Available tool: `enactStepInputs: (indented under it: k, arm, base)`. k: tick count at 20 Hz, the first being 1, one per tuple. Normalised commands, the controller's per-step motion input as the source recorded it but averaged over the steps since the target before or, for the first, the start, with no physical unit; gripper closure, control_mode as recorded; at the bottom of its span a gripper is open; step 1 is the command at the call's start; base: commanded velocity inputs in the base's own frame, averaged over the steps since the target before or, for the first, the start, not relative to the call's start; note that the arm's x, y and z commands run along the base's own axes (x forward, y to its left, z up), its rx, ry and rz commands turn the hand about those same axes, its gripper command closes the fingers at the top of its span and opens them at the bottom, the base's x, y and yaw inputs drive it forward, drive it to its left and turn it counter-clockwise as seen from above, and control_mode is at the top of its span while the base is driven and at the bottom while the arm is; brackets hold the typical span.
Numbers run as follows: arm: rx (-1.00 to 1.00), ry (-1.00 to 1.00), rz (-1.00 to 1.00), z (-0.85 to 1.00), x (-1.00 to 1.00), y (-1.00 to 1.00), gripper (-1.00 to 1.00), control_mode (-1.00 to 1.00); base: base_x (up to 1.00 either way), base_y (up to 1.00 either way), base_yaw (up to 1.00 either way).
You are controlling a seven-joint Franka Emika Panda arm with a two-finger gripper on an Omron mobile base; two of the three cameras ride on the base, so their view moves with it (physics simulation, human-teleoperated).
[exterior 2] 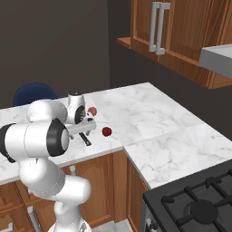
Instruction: Place the pan on the rear left burner on the stove. Then place the tomato and the onion in the pan and turn on the rear left burner.
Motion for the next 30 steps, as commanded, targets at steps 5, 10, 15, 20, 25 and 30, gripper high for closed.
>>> enactStepInputs:
  k: [5,10,15,20,25,30]
  arm:
    - [0.0,0.0,0.0,-0.3,0.29,0.07,-1.0,-1.0]
    - [0.0,0.0,0.0,-0.27,0.31,0.07,-1.0,-1.0]
    - [0.0,0.0,0.0,-0.27,0.27,0.03,-1.0,-1.0]
    - [0.0,0.0,0.0,-0.31,0.21,0.04,-1.0,-1.0]
    - [0.0,0.0,0.0,-0.32,0.17,0.06,-1.0,-1.0]
    - [0.0,0.0,0.0,-0.31,0.12,0.22,1.0,-1.0]
  base:
    - [0.0,0.0,0.0]
    - [0.0,0.0,0.0]
    - [0.0,0.0,0.0]
    - [0.0,0.0,0.0]
    - [0.0,0.0,0.0]
    - [0.0,0.0,0.0]
